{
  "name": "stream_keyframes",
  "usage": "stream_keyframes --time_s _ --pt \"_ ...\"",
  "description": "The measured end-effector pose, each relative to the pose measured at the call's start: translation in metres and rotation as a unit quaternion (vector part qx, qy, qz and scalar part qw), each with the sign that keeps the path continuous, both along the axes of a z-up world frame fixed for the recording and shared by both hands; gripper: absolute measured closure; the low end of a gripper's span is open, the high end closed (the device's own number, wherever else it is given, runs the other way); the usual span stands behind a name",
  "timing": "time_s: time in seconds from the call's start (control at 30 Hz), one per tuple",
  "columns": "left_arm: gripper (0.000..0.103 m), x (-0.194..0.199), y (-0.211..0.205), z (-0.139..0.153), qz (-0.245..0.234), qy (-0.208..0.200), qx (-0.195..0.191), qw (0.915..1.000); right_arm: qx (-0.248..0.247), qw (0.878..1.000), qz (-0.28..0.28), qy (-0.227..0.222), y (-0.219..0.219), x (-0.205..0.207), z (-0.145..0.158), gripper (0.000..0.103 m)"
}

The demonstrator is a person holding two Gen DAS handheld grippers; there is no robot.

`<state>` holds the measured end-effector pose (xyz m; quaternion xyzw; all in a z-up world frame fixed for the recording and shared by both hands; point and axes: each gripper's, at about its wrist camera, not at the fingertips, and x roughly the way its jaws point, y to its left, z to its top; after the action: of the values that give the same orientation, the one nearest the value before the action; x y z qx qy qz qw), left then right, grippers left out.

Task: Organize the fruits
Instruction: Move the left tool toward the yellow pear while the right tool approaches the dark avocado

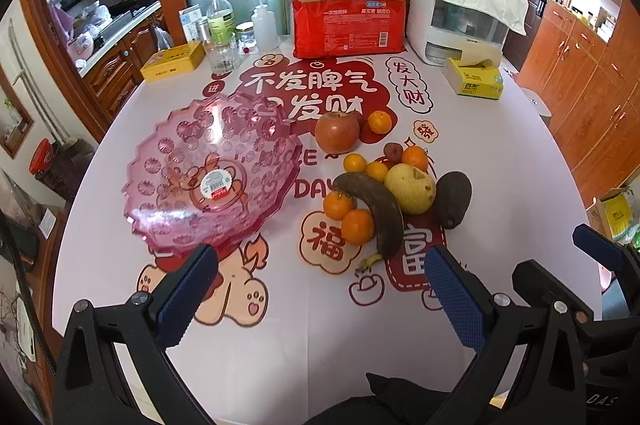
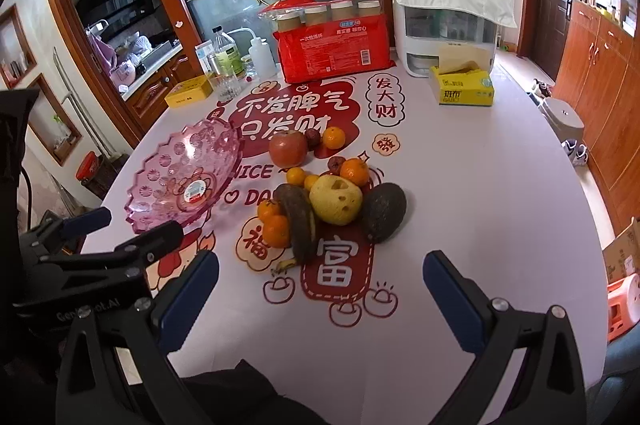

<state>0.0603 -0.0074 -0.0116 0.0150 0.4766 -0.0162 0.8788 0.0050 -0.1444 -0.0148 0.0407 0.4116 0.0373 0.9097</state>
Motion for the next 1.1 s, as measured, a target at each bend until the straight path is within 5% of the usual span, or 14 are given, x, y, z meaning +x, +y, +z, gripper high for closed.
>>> stream_keyframes --time_s 0.33,0.57,1.1 --pt "0.001 0.06 -0.013 0.006 -0.039 0.016 -0.043 0.9982 -0.025 1.0 -0.008 0.003 -0.024 0.037 -0.008 0.001" --pt "0.001 0.101 -0.047 -0.002 -0.076 0.036 -0.02 0.9963 -0.029 0.999 -0.014 0.014 -0.047 0.066 -0.022 0.001" --pt "0.001 0.169 -0.104 -0.098 -0.118 0.168 0.023 0.9785 -0.086 0.99 0.106 -0.027 -0.067 0.102 -0.076 0.011"
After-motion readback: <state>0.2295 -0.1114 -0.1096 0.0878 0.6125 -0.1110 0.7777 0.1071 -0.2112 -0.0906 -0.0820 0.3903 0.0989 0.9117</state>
